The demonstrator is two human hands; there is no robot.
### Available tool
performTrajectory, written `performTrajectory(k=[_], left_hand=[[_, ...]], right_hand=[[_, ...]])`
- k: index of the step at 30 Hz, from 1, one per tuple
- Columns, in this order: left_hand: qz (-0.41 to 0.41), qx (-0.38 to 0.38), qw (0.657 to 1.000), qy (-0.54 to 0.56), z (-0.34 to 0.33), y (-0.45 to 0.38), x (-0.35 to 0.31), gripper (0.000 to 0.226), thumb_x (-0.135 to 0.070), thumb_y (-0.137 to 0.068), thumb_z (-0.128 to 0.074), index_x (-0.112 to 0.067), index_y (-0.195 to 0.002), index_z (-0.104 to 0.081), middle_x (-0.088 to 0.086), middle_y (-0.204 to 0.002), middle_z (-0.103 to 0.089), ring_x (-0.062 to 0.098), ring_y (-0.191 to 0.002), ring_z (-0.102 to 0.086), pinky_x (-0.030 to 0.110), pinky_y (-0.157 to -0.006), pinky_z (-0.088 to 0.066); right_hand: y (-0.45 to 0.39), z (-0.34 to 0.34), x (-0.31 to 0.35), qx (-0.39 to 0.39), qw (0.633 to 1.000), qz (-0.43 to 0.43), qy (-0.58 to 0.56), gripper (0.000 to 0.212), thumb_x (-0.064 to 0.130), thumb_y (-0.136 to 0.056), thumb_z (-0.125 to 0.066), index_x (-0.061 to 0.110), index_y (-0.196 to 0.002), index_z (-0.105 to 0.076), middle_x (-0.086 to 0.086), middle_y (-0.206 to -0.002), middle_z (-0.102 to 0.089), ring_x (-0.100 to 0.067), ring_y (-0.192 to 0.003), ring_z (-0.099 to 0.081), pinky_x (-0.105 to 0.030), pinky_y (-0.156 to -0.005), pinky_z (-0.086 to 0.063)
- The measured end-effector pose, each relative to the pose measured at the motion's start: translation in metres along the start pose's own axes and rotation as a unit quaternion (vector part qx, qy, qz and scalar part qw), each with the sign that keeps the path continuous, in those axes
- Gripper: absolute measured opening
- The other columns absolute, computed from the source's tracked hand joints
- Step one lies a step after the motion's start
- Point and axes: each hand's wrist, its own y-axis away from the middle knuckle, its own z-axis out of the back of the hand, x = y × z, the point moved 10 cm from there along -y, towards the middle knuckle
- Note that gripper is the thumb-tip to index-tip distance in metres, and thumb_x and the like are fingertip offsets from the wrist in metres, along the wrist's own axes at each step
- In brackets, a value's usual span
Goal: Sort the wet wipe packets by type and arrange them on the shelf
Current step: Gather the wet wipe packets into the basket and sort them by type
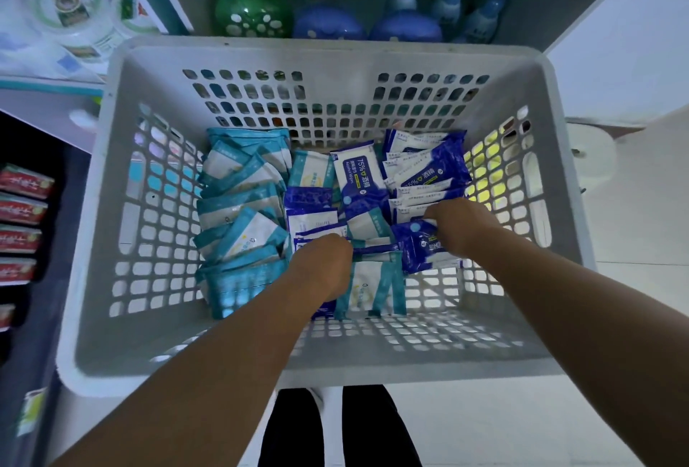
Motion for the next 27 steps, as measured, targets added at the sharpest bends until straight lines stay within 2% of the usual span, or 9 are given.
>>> performTrajectory(k=[6,9,12,16,20,22,24,26,27], left_hand=[[-0.06,-0.059,0.995,0.045,0.016,0.002,-0.022,0.042,-0.013,-0.088,-0.061,-0.013,-0.127,-0.045,0.007,-0.123,-0.049,0.025,-0.115,-0.045,0.037,-0.087,-0.044],[-0.102,-0.057,0.993,-0.011,0.012,-0.003,-0.04,0.042,-0.006,-0.088,-0.058,-0.013,-0.129,-0.05,0.008,-0.119,-0.052,0.027,-0.112,-0.048,0.036,-0.079,-0.044],[-0.102,-0.058,0.99,-0.072,0.007,-0.007,-0.044,0.029,-0.002,-0.089,-0.056,-0.007,-0.117,-0.059,0.01,-0.111,-0.053,0.028,-0.105,-0.051,0.033,-0.068,-0.038],[-0.083,-0.04,0.994,-0.056,0.003,-0.003,-0.036,0.02,0.001,-0.09,-0.05,-0.004,-0.106,-0.06,0.012,-0.108,-0.058,0.028,-0.099,-0.055,0.032,-0.069,-0.037],[-0.066,-0.037,0.996,0.046,0.021,0.012,-0.014,0.005,-0.007,-0.091,-0.052,-0.012,-0.088,-0.054,0.006,-0.091,-0.056,0.026,-0.09,-0.055,0.03,-0.068,-0.037],[-0.051,-0.042,0.991,0.115,0.035,0.022,0.003,0.022,-0.014,-0.09,-0.056,-0.019,-0.074,-0.042,-0.002,-0.078,-0.048,0.021,-0.081,-0.05,0.029,-0.064,-0.033],[-0.022,-0.051,0.987,0.154,0.044,0.032,0.025,0.03,-0.018,-0.09,-0.058,-0.021,-0.069,-0.037,-0.005,-0.073,-0.044,0.017,-0.075,-0.046,0.028,-0.062,-0.032],[0.007,-0.063,0.986,0.153,0.048,0.042,0.045,0.022,-0.018,-0.09,-0.057,-0.02,-0.074,-0.042,-0.004,-0.074,-0.047,0.019,-0.076,-0.048,0.029,-0.061,-0.034],[0.018,-0.07,0.986,0.147,0.049,0.047,0.054,0.01,-0.016,-0.089,-0.056,-0.018,-0.083,-0.049,-0.002,-0.081,-0.053,0.02,-0.081,-0.052,0.029,-0.064,-0.038]], right_hand=[[0.007,0.011,0.007,-0.025,0.999,0.023,-0.042,0.035,0.012,-0.09,-0.053,0.023,-0.123,-0.058,-0.005,-0.118,-0.063,-0.027,-0.109,-0.059,-0.032,-0.083,-0.047],[0.009,-0.005,0.011,0.001,0.999,0.021,-0.03,0.032,0.01,-0.09,-0.053,0.021,-0.119,-0.06,-0.005,-0.115,-0.065,-0.027,-0.106,-0.061,-0.033,-0.083,-0.05],[0.009,-0.022,0.007,0.032,0.998,0.001,-0.051,0.026,0.014,-0.088,-0.058,0.015,-0.114,-0.06,-0.008,-0.112,-0.065,-0.027,-0.101,-0.062,-0.038,-0.087,-0.053],[0.014,-0.007,0.016,-0.002,0.997,0.018,-0.07,0.055,0.021,-0.078,-0.072,0.014,-0.127,-0.048,-0.01,-0.125,-0.048,-0.029,-0.114,-0.049,-0.039,-0.093,-0.046],[0.038,-0.015,0.054,0.12,0.961,0.083,-0.233,0.065,0.02,-0.071,-0.08,0.018,-0.128,-0.049,-0.001,-0.121,-0.055,-0.021,-0.109,-0.053,-0.032,-0.092,-0.045],[0.048,-0.015,0.074,0.132,0.952,0.113,-0.251,0.06,0.021,-0.073,-0.079,0.019,-0.126,-0.05,0.003,-0.114,-0.058,-0.018,-0.103,-0.056,-0.026,-0.082,-0.044],[0.051,-0.003,0.091,0.098,0.948,0.12,-0.278,0.047,0.022,-0.076,-0.076,0.022,-0.117,-0.054,0.005,-0.104,-0.058,-0.014,-0.09,-0.056,-0.02,-0.067,-0.041],[0.049,0.013,0.109,0.052,0.952,0.139,-0.266,0.029,0.024,-0.079,-0.072,0.02,-0.103,-0.058,0.003,-0.093,-0.058,-0.014,-0.079,-0.053,-0.02,-0.058,-0.037],[0.048,0.019,0.119,0.034,0.956,0.152,-0.249,0.022,0.025,-0.081,-0.07,0.018,-0.098,-0.058,0.003,-0.088,-0.056,-0.014,-0.077,-0.051,-0.021,-0.056,-0.034]])
